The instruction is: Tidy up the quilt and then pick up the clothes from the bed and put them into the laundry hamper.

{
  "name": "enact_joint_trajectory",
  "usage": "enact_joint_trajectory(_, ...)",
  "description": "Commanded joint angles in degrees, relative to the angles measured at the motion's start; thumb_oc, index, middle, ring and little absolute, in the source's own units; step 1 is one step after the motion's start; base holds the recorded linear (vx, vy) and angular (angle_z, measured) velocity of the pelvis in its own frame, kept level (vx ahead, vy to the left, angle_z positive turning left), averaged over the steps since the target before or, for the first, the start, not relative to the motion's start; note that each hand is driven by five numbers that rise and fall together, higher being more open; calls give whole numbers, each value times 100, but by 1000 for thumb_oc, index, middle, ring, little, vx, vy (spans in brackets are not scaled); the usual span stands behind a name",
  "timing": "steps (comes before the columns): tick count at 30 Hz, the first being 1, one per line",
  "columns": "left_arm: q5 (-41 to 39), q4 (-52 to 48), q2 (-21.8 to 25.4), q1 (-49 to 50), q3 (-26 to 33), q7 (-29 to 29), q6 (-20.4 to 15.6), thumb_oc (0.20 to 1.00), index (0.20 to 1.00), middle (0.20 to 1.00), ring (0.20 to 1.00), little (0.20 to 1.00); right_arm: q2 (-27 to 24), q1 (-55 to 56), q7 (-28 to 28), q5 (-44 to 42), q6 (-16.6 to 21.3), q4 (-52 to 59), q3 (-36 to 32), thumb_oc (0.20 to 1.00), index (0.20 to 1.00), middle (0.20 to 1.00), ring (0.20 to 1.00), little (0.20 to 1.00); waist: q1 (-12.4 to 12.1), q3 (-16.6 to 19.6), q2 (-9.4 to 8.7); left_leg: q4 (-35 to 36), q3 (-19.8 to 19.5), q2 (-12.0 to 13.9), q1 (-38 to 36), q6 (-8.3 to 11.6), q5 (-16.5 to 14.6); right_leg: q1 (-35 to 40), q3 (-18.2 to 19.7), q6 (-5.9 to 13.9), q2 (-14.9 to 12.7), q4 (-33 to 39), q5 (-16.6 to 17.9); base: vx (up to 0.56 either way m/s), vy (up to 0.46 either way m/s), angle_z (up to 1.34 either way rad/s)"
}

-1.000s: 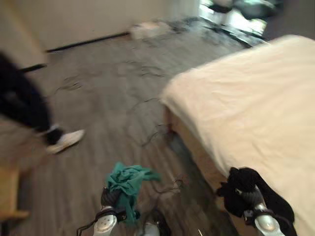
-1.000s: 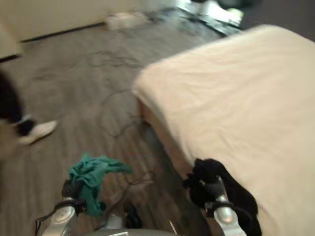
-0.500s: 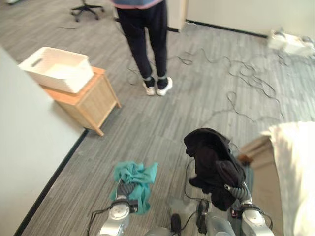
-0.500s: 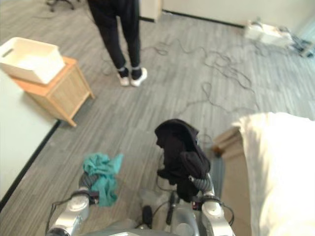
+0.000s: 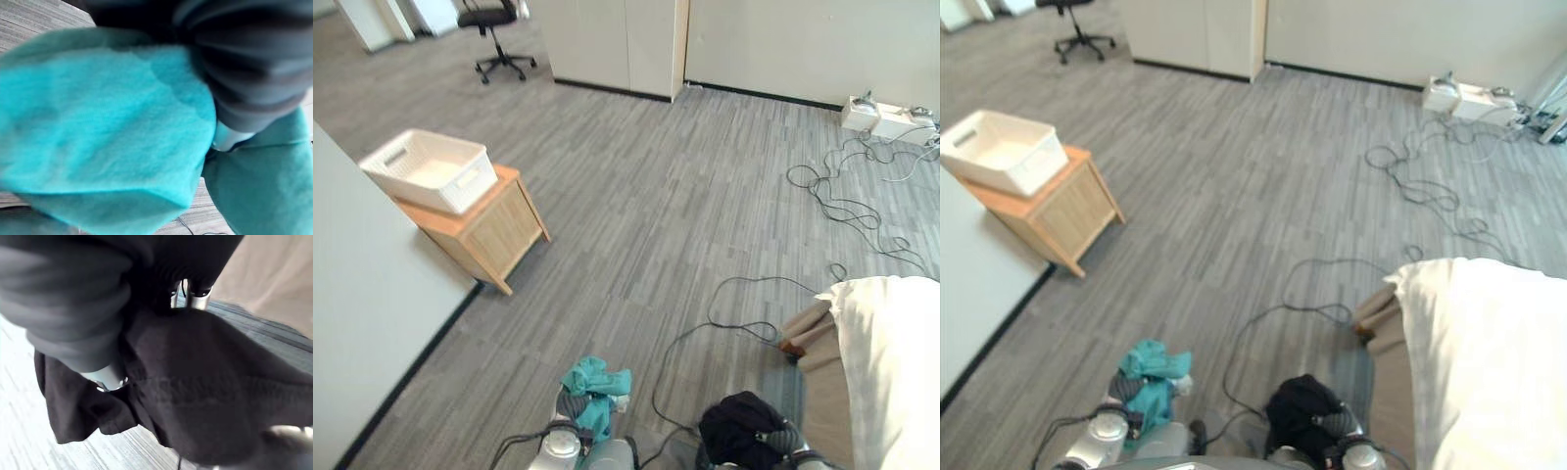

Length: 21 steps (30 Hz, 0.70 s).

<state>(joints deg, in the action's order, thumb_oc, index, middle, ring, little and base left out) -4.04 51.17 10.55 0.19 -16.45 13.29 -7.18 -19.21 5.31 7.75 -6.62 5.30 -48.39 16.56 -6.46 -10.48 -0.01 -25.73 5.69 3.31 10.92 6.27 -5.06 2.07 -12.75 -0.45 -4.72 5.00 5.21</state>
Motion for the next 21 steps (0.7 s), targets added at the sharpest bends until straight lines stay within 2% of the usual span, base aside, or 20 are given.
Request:
enact_joint_trajectory(1, -67, -496, 29, -240, -2, 92, -243, 200, 200, 200, 200, 200, -436, -222, 183, 279, 306, 940, -144, 200, 200, 200, 200, 200, -216, -113, -25, 1637, 480, -152, 211, -204, 729, 924, -107, 634, 93, 0, -1397, 698, 84, -39)
enact_joint_trajectory(2, -58, -555, 13, -201, 11, 76, -231, 200, 200, 200, 200, 200, -472, -212, 204, 347, 297, 971, -157, 200, 200, 200, 200, 200, -265, -42, 36, 2195, 701, -104, 256, -185, 953, 1037, -130, 661, 167, 0, -1514, 625, 87, -33)
enact_joint_trajectory(3, -65, -591, 14, -173, 38, 90, -233, 200, 200, 200, 200, 200, -490, -230, 238, 397, 296, 993, -163, 200, 200, 200, 200, 200, -298, -15, 28, 2682, 889, -130, 306, -147, 976, 1229, -157, 710, 182, 0, -1683, 460, 62, -7)
enact_joint_trajectory(4, -64, -597, 14, -164, 38, 91, -230, 200, 200, 200, 200, 200, -489, -224, 242, 402, 294, 994, -160, 200, 200, 200, 200, 200, -297, -6, -4, 2781, 905, -184, 247, -152, 998, 1243, -158, 726, 140, 0, -1713, 629, 86, 31)
enact_joint_trajectory(5, -76, -626, 46, -151, 79, 116, -246, 200, 200, 200, 200, 200, -503, -274, 271, 513, 279, 1032, -146, 200, 200, 200, 200, 200, -373, 61, -37, 3063, 1187, -143, 476, -205, 1003, 1458, -239, 782, 191, 0, -1788, 425, 66, 29)
enact_joint_trajectory(7, -123, -654, 73, -86, 128, 84, -253, 200, 200, 200, 200, 200, -468, -273, 227, 591, 279, 1094, -132, 200, 200, 200, 200, 200, -394, 143, -106, 3073, 1182, -225, 412, -286, 1001, 1624, -263, 835, 178, 0, -1794, 665, 137, -1)
enact_joint_trajectory(8, -122, -737, 129, -55, 109, 71, -258, 200, 200, 200, 200, 200, -330, -267, 221, 634, 293, 1099, -79, 200, 200, 200, 200, 200, -536, 169, -164, 3053, 1164, -290, 297, -473, 1300, 1729, -179, 900, 152, -344, -1551, 893, 231, -50)
enact_joint_trajectory(9, -139, -700, 143, -57, 81, 56, -260, 200, 200, 200, 200, 200, -262, -267, 224, 649, 312, 1071, -41, 200, 200, 200, 200, 200, -609, 200, -259, 3049, 1145, -400, 181, -566, 1251, 1675, -127, 1039, 73, -798, -1322, 645, 182, -72)
enact_joint_trajectory(10, -139, -700, 145, -57, 80, 56, -261, 200, 200, 200, 200, 200, -259, -267, 225, 650, 313, 1070, -42, 200, 200, 200, 200, 200, -616, 199, -265, 3049, 1153, -404, 178, -568, 1248, 1671, -122, 1043, 65, -807, -1329, 518, 174, -95)
enact_joint_trajectory(11, -183, -684, 152, -90, 44, 21, -253, 200, 200, 200, 200, 200, -176, -291, 205, 657, 313, 1007, -7, 200, 200, 200, 200, 200, -632, 180, -368, 3029, 1143, -549, -4, -705, 1139, 1565, -50, 1313, -56, -1487, -849, 651, 291, -48)
enact_joint_trajectory(12, -165, -765, 159, -16, -46, -104, -200, 200, 200, 200, 200, 200, -244, -250, 177, 764, 343, 1281, -5, 200, 200, 200, 200, 200, -497, 121, -262, 3073, 1016, -625, -544, -819, 887, 1076, -158, 1545, -360, -2914, -2, 644, 291, -9)
enact_joint_trajectory(13, -165, -766, 156, -16, -46, -104, -199, 200, 200, 200, 200, 200, -247, -248, 177, 764, 342, 1283, -5, 200, 200, 200, 200, 200, -506, 134, -247, 3073, 1021, -607, -531, -818, 892, 1061, -147, 1545, -344, -2906, 14, 611, 307, 48)
enact_joint_trajectory(14, -174, -790, 197, 20, -50, -109, -224, 200, 200, 200, 200, 200, -310, -234, 94, 719, 355, 1428, -43, 200, 200, 200, 200, 200, -384, 105, -152, 3073, 978, -582, -778, -859, 719, 776, -167, 1532, -425, -3488, 305, 716, 266, 51)
enact_joint_trajectory(15, -102, -1062, 292, -25, -117, -78, -185, 200, 200, 200, 200, 200, -402, -91, 45, 831, 388, 1936, -77, 200, 200, 200, 200, 200, -12, -75, 74, 3073, 796, -424, -1317, -863, 388, -46, -253, 1403, -454, -4309, -3, 718, 264, 44)
enact_joint_trajectory(16, -102, -1065, 289, -24, -117, -78, -183, 200, 200, 200, 200, 200, -406, -88, 43, 831, 384, 1942, -79, 200, 200, 200, 200, 200, -8, -64, 82, 3073, 792, -417, -1303, -861, 393, -58, -259, 1399, -448, -4307, 3, 696, 189, 28)
enact_joint_trajectory(17, -26, -1157, 287, -131, -224, -49, -165, 200, 200, 200, 200, 200, -431, -19, 56, 803, 425, 2152, -106, 200, 200, 200, 200, 200, 266, -197, 169, 3073, 641, -384, -1546, -802, 224, -575, -226, 1262, -309, -4303, -322, 635, 16, 43)
enact_joint_trajectory(18, 100, -1328, 294, -263, -376, -48, -158, 200, 200, 200, 200, 200, -459, 66, 79, 736, 445, 2423, -218, 200, 200, 200, 200, 200, 656, -329, 247, 3073, 311, -392, -1883, -659, 72, -1109, -148, 1146, -130, -3449, -584, 637, 15, 56)
enact_joint_trajectory(19, 100, -1328, 293, -264, -375, -48, -158, 200, 200, 200, 200, 200, -460, 66, 79, 736, 444, 2425, -218, 200, 200, 200, 200, 200, 668, -326, 261, 3073, 299, -375, -1876, -655, 78, -1093, -168, 1140, -114, -3410, -561, 612, -53, 79)
enact_joint_trajectory(20, 129, -1378, 290, -307, -403, -71, -167, 200, 200, 200, 200, 200, -469, 82, 96, 715, 437, 2465, -281, 200, 200, 200, 200, 200, 797, -348, 278, 3073, 226, -351, -1996, -572, -14, -1163, -133, 1114, -129, -2750, -637, 447, -96, 124)
enact_joint_trajectory(21, 161, -1389, 291, -356, -398, -75, -172, 200, 200, 200, 200, 200, -480, 100, 133, 722, 418, 2496, -357, 200, 200, 200, 200, 200, 884, -336, 257, 3073, 174, -323, -2123, -481, -153, -1192, -102, 1113, -269, -1630, -531, 448, -95, 129)
